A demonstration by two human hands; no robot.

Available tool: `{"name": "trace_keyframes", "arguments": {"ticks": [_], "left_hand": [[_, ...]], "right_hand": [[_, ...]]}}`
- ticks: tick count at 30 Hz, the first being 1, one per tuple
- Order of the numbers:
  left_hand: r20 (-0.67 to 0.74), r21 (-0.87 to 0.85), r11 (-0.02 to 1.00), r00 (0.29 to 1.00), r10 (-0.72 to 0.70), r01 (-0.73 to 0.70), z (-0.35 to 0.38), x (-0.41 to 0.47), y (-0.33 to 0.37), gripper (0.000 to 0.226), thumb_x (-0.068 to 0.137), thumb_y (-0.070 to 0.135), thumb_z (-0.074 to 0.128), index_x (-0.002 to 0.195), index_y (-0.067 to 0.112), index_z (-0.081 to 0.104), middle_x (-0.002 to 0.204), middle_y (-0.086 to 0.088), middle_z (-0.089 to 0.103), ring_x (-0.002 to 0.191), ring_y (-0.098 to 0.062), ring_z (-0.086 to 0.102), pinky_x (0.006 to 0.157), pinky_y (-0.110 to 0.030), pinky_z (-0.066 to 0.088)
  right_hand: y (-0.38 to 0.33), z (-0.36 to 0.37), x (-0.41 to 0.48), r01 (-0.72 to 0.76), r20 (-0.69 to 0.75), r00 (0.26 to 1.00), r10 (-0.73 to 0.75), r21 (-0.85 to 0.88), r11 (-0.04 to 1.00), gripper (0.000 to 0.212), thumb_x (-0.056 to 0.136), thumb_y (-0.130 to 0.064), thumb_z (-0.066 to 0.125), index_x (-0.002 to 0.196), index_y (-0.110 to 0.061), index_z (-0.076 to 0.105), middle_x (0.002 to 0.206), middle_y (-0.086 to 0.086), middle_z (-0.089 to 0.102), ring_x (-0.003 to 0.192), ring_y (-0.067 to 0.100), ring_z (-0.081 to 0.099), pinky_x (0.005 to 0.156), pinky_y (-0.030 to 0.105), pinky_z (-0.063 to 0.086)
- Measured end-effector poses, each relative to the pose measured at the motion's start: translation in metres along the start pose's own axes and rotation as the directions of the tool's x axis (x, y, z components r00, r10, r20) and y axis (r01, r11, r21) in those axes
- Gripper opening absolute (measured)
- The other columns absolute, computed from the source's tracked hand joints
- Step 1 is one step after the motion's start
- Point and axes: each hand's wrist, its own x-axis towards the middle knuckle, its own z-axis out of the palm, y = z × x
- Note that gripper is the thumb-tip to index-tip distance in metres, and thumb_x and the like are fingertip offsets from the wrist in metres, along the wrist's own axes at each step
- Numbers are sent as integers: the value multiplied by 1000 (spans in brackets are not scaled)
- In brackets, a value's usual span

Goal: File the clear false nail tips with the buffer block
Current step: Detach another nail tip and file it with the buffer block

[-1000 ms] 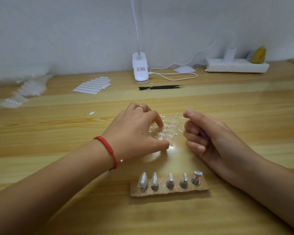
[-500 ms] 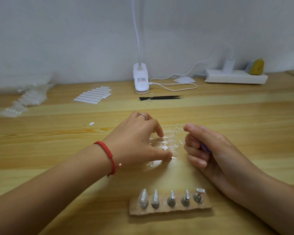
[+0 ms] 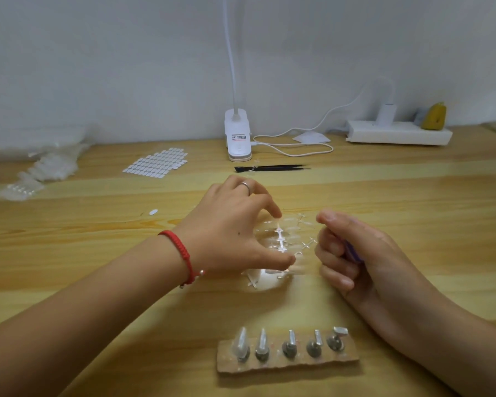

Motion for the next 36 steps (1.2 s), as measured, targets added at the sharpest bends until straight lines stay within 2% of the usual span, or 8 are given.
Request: {"name": "trace_keyframes", "arguments": {"ticks": [5, 9, 13, 16, 19, 23, 27, 36], "left_hand": [[-268, -50, 996, 962, 60, -76, -12, -14, 5, 67, 58, 74, 52, 110, 33, 60, 119, 16, 53, 121, -7, 37, 105, -29, 28], [-411, 26, 984, 895, 171, -176, -19, -24, 17, 64, 62, 67, 61, 108, 23, 63, 116, 8, 56, 119, -15, 42, 103, -40, 35], [-442, 81, 972, 866, 232, -219, -19, -30, 25, 64, 62, 63, 65, 109, 21, 64, 116, 5, 56, 121, -18, 43, 104, -42, 34], [-417, 81, 980, 887, 198, -180, -16, -34, 24, 70, 65, 66, 63, 120, 21, 58, 122, 5, 54, 123, -17, 41, 106, -36, 33], [-320, -279, 959, 946, -49, -45, -11, -46, 20, 68, 69, 72, 56, 123, 32, 52, 120, 20, 50, 118, 4, 37, 96, -9, 32], [-39, -806, 573, 952, -304, 150, 1, -56, 11, 39, 62, 60, 63, 88, 33, 73, 101, 21, 65, 85, 8, 59, 71, -2, 41], [25, -896, 418, 958, -285, 148, 6, -54, 7, 28, 63, 42, 71, 76, 18, 77, 93, 10, 71, 80, -3, 65, 74, -15, 51], [71, -904, 395, 969, -235, 162, 7, -54, 2, 26, 69, 44, 70, 82, 22, 76, 92, 13, 70, 81, -14, 62, 77, -25, 47]], "right_hand": [[-10, -6, 2, 186, -165, 963, -213, -168, 968, 30, 66, -37, 75, 78, -17, 57, 58, -3, 31, 46, 7, 25, 34, 17, 26], [-11, -1, 0, 30, 48, 999, -17, -294, 955, 33, 63, -52, 75, 75, -22, 73, 60, -2, 29, 49, 11, 20, 34, 17, 22], [-3, 2, -3, 105, 166, 985, -40, -405, 908, 36, 61, -51, 72, 72, -17, 71, 55, -1, 27, 46, 10, 23, 36, 16, 25], [0, 3, -4, 115, 119, 990, -71, -409, 905, 30, 58, -47, 76, 67, -19, 71, 53, 0, 29, 43, 10, 25, 37, 16, 26], [0, 3, -4, 100, 91, 994, -67, -421, 901, 31, 59, -38, 89, 70, -15, 72, 53, 1, 30, 42, 10, 25, 37, 17, 25], [2, 5, -5, 133, 88, 991, -104, -472, 872, 29, 53, -44, 80, 67, -20, 73, 48, -10, 43, 38, 8, 30, 36, 18, 27], [5, 5, -3, 178, 99, 984, -147, -506, 844, 32, 51, -44, 87, 67, -20, 73, 45, -12, 40, 36, 8, 29, 37, 16, 27], [6, 1, -2, 153, 85, 988, -128, -473, 868, 38, 52, -47, 85, 76, -19, 75, 45, -11, 39, 38, 7, 30, 37, 18, 27]]}}
